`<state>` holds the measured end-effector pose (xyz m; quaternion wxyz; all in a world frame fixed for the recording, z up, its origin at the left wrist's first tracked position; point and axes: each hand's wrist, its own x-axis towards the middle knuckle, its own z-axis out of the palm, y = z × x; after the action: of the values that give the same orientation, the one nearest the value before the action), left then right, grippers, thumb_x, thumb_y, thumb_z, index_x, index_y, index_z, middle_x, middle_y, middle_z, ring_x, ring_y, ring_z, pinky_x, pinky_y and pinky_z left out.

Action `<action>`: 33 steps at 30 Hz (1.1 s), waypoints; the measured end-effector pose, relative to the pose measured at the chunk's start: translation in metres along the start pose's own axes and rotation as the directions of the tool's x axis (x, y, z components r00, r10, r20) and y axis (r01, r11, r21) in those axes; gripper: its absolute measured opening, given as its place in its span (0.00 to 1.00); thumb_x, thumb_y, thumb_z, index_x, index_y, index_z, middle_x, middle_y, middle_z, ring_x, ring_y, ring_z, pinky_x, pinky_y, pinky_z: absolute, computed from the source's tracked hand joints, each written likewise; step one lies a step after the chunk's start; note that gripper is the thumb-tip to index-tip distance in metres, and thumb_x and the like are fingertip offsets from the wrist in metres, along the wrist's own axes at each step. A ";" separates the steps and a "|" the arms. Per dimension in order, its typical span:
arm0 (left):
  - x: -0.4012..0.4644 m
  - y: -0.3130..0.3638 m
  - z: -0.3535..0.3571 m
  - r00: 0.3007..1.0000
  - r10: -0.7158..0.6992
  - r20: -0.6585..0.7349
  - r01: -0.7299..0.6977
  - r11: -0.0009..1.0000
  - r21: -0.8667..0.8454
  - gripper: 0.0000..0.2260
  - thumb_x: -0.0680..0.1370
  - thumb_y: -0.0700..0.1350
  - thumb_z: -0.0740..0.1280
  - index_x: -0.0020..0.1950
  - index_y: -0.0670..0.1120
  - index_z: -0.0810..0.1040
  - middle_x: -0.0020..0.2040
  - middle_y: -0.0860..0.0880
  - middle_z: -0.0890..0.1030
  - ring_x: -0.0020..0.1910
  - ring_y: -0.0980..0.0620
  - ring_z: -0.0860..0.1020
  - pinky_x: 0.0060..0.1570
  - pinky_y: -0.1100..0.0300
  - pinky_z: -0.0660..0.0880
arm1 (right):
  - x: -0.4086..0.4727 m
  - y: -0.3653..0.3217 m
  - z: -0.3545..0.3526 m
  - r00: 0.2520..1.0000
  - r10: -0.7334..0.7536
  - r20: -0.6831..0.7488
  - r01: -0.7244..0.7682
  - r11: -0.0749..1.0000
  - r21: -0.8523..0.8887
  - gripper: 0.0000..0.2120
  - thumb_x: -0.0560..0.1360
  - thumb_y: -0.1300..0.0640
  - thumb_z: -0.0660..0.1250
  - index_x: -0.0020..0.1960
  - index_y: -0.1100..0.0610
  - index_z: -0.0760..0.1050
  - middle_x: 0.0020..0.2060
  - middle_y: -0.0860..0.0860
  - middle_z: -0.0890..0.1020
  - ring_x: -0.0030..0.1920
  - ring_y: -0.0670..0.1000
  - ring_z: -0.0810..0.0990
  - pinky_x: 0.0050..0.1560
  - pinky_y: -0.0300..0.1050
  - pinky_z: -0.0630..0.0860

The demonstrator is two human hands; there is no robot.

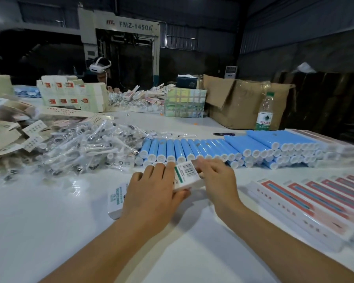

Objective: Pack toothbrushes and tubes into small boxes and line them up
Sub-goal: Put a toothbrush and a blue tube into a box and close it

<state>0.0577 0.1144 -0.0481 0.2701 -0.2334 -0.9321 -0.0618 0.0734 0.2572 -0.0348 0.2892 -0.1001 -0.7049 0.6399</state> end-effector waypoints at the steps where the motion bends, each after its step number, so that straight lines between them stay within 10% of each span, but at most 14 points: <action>1: 0.001 0.000 0.001 1.000 0.001 0.001 -0.001 1.000 -0.001 0.35 0.72 0.68 0.42 0.75 0.51 0.55 0.65 0.54 0.68 0.61 0.52 0.66 0.57 0.57 0.63 | -0.001 0.000 0.002 0.999 0.014 0.035 -0.014 1.000 0.000 0.11 0.78 0.51 0.64 0.41 0.54 0.79 0.40 0.52 0.83 0.40 0.48 0.84 0.41 0.44 0.81; 9: 0.004 -0.015 0.000 0.998 -0.043 -0.039 0.042 0.999 -0.031 0.35 0.71 0.68 0.42 0.72 0.51 0.60 0.64 0.52 0.70 0.61 0.50 0.68 0.57 0.55 0.64 | 0.001 -0.011 -0.014 0.988 -0.107 -0.112 0.105 0.994 -0.017 0.10 0.79 0.56 0.61 0.42 0.48 0.78 0.47 0.46 0.79 0.39 0.30 0.73 0.37 0.22 0.67; 21: 0.009 -0.015 0.007 0.990 -0.111 -0.081 0.114 0.993 0.030 0.31 0.76 0.66 0.52 0.73 0.49 0.58 0.65 0.51 0.69 0.62 0.49 0.67 0.56 0.54 0.63 | -0.017 -0.008 -0.004 0.983 -0.180 0.044 0.182 0.983 -0.033 0.11 0.75 0.67 0.66 0.42 0.53 0.80 0.36 0.50 0.82 0.30 0.40 0.77 0.31 0.31 0.73; 33: 0.003 -0.008 0.007 0.994 -0.062 -0.090 0.068 0.996 0.065 0.31 0.77 0.66 0.51 0.74 0.48 0.54 0.68 0.50 0.67 0.65 0.48 0.65 0.60 0.54 0.62 | -0.017 -0.002 -0.002 0.984 -0.129 0.120 0.141 0.985 -0.098 0.21 0.77 0.62 0.66 0.69 0.54 0.71 0.27 0.41 0.77 0.30 0.42 0.75 0.33 0.36 0.73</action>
<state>0.0480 0.1101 -0.0527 0.3165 -0.1907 -0.9279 -0.0489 0.0884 0.2503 -0.0379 0.2858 -0.0309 -0.7584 0.5849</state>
